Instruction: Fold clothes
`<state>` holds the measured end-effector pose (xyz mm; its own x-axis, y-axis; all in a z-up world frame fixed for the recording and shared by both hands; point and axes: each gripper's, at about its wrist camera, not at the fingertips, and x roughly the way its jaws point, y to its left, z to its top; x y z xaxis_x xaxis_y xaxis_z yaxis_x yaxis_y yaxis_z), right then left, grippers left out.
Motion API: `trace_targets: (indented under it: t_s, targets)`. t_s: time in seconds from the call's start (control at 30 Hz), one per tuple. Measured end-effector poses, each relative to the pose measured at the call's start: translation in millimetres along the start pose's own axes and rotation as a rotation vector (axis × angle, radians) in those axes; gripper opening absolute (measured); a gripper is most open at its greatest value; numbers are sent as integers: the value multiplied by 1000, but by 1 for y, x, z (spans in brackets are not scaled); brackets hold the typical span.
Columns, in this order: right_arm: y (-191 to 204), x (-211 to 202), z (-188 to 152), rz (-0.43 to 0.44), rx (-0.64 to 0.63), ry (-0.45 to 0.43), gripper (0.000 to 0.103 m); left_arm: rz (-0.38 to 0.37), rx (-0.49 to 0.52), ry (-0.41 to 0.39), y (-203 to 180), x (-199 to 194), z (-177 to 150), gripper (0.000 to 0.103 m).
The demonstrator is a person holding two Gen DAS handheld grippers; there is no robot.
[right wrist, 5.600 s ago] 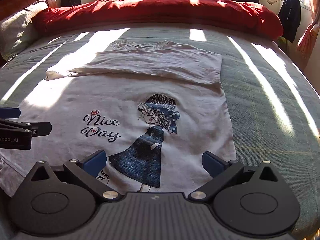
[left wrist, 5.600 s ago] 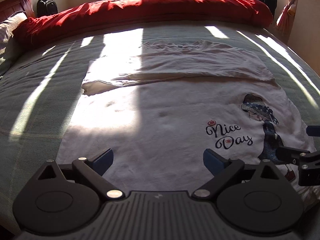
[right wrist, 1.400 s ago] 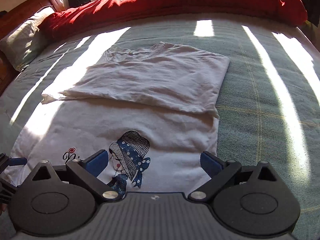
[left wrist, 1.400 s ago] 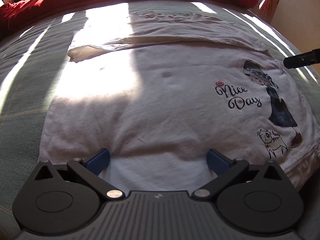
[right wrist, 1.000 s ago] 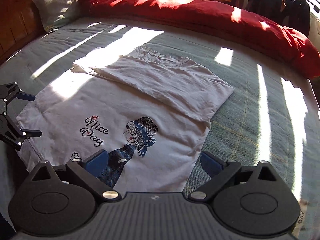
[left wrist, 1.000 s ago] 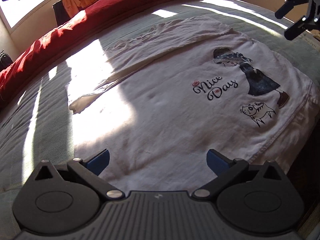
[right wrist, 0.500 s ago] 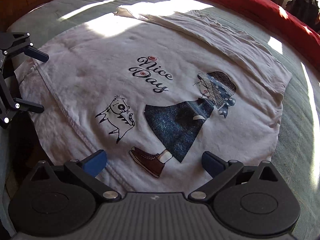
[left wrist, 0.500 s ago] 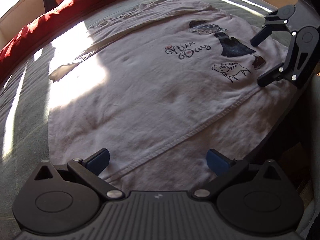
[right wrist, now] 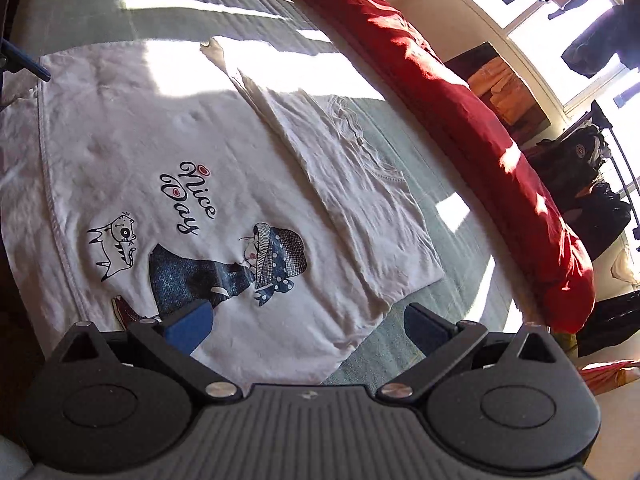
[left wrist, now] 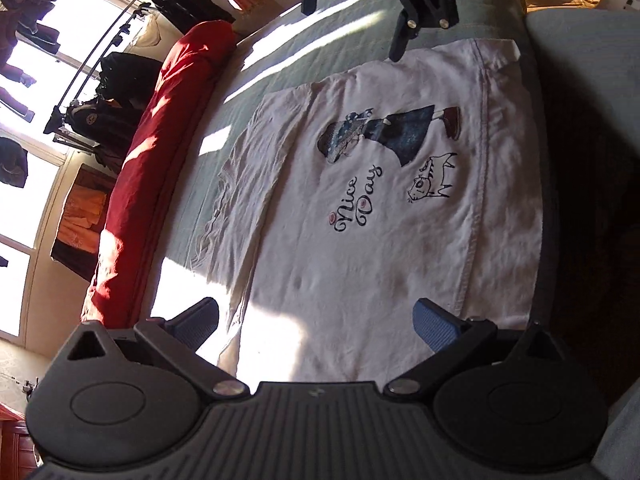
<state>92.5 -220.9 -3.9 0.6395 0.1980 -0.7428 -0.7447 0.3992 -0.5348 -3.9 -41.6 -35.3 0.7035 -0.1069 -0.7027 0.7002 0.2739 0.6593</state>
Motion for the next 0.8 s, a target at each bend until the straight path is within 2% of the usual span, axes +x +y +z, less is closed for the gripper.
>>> trace_targets:
  t_s: [0.1,0.17,0.27,0.4,0.5,0.63,0.8]
  targets:
    - [33,-6,3,81,-161,-31,103,-78,121,-22,-40,7,4,102]
    - [58,-5,3,142,-233,-58,103,-117,129,-21,-57,14,5,102]
    - [91,-3,7,258,-264,-88,103,-167,123,-12,-80,22,6,102]
    - [134,7,7,364,-315,-81,103,-161,114,1,-94,31,2,102]
    - [160,15,2,363,-390,-67,103,-123,94,12,-94,38,-3,102]
    - [173,22,-2,271,-433,-84,103,-83,85,-3,-94,40,-12,102]
    - [168,18,-4,123,-426,-121,103,-40,117,-26,-98,31,-21,103]
